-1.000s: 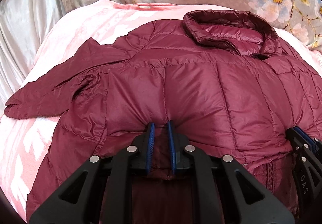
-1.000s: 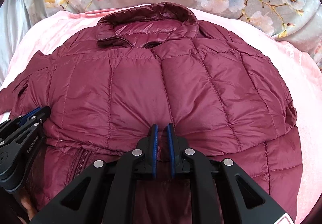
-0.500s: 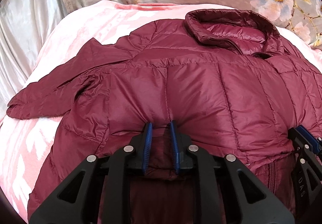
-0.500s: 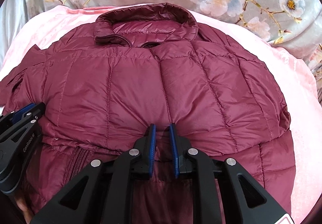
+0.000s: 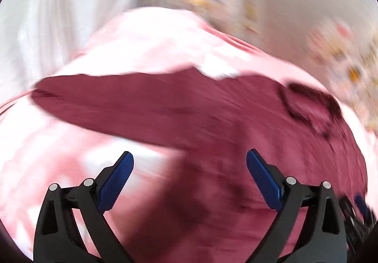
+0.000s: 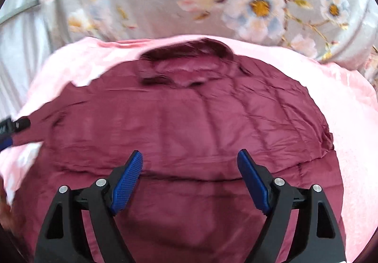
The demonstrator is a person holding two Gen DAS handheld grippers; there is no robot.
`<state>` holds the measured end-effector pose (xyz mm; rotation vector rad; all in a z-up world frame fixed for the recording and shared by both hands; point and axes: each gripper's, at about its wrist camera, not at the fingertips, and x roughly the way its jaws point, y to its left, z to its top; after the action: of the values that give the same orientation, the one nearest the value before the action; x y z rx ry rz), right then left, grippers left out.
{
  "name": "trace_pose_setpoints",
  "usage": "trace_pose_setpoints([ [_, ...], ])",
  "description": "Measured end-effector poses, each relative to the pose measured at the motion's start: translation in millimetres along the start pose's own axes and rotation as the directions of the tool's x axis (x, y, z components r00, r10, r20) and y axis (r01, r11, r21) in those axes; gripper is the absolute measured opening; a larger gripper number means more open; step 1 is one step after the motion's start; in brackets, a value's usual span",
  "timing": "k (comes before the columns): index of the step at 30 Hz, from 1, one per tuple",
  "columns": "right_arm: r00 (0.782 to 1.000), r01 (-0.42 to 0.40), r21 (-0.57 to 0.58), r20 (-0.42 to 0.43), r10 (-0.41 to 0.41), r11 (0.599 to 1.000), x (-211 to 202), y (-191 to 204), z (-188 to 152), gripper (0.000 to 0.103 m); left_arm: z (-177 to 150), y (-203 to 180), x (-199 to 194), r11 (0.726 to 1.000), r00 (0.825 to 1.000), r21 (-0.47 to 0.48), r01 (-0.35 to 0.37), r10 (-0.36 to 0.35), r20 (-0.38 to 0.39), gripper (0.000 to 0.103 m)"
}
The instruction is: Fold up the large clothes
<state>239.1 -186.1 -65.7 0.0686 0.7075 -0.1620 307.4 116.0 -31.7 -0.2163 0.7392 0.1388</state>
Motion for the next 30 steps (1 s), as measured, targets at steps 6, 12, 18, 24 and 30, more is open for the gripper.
trace_pose_setpoints([
  [6, 0.999, -0.032, -0.118, 0.037, 0.037, 0.992, -16.3, 52.3, -20.6, 0.085, 38.2, 158.3, 25.4, 0.939, 0.979, -0.276, -0.204, 0.195, -0.059, 0.094],
  [12, 0.998, 0.013, -0.191, 0.064, -0.001, 0.982, -17.6, 71.7, -33.2, 0.085, 43.1, 256.4, 55.3, 0.856, 0.962, -0.440, -0.272, 0.242, -0.123, 0.091],
  [18, 0.999, 0.022, -0.116, 0.028, -0.019, 0.993, -9.0, 57.4, -33.9, 0.085, 46.5, 259.2, 87.0, 0.864, 0.967, -0.436, -0.252, 0.206, -0.151, 0.057],
  [24, 0.998, 0.025, -0.082, 0.057, -0.021, 0.996, -19.6, 51.2, -36.6, 0.085, 73.7, 200.2, 58.5, 0.939, 0.991, -0.316, -0.137, 0.130, -0.043, 0.001],
  [30, 0.997, -0.003, -0.079, 0.082, 0.009, 0.997, -47.0, 42.0, -50.5, 0.085, 103.4, 45.6, -29.0, 0.997, 0.983, -0.034, 0.065, -0.058, 0.172, 0.001],
])
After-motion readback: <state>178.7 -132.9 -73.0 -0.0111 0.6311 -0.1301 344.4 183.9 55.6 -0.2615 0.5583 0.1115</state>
